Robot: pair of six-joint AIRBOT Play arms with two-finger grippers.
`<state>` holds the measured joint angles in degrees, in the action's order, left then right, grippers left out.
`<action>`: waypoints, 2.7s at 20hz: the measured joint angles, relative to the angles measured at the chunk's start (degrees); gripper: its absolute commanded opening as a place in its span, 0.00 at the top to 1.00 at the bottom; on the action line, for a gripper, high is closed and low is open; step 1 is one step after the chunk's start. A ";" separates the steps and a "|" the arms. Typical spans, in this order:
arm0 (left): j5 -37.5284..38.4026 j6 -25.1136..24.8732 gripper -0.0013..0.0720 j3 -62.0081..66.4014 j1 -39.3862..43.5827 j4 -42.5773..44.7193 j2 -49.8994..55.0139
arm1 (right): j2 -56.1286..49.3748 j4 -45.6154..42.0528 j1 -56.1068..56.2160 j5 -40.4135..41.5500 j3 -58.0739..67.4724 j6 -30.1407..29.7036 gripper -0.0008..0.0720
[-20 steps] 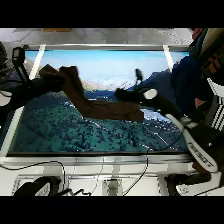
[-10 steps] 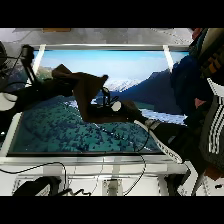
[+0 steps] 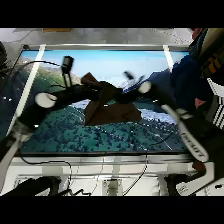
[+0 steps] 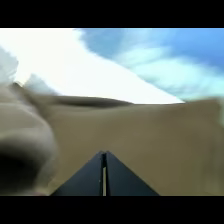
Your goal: Fold the clothes and pants, and hang the long-sleeved shirts on hangers.
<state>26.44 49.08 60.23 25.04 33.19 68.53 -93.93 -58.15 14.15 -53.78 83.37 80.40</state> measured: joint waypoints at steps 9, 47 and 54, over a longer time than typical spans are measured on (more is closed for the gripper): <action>-19.10 -0.24 0.02 6.19 21.81 -4.96 19.76 | 16.63 -6.67 -23.26 -9.03 -0.07 -0.46 0.96; 5.99 4.98 0.97 7.41 -4.26 25.00 6.10 | -6.01 38.32 -12.81 -5.44 -1.09 -17.97 0.96; 20.09 22.53 0.97 7.39 -22.82 52.15 2.93 | 5.14 35.28 -30.93 -9.60 8.94 -11.69 0.96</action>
<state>46.52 71.61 67.61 2.22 85.34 71.46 -88.79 -22.87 -16.78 -63.37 92.31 68.71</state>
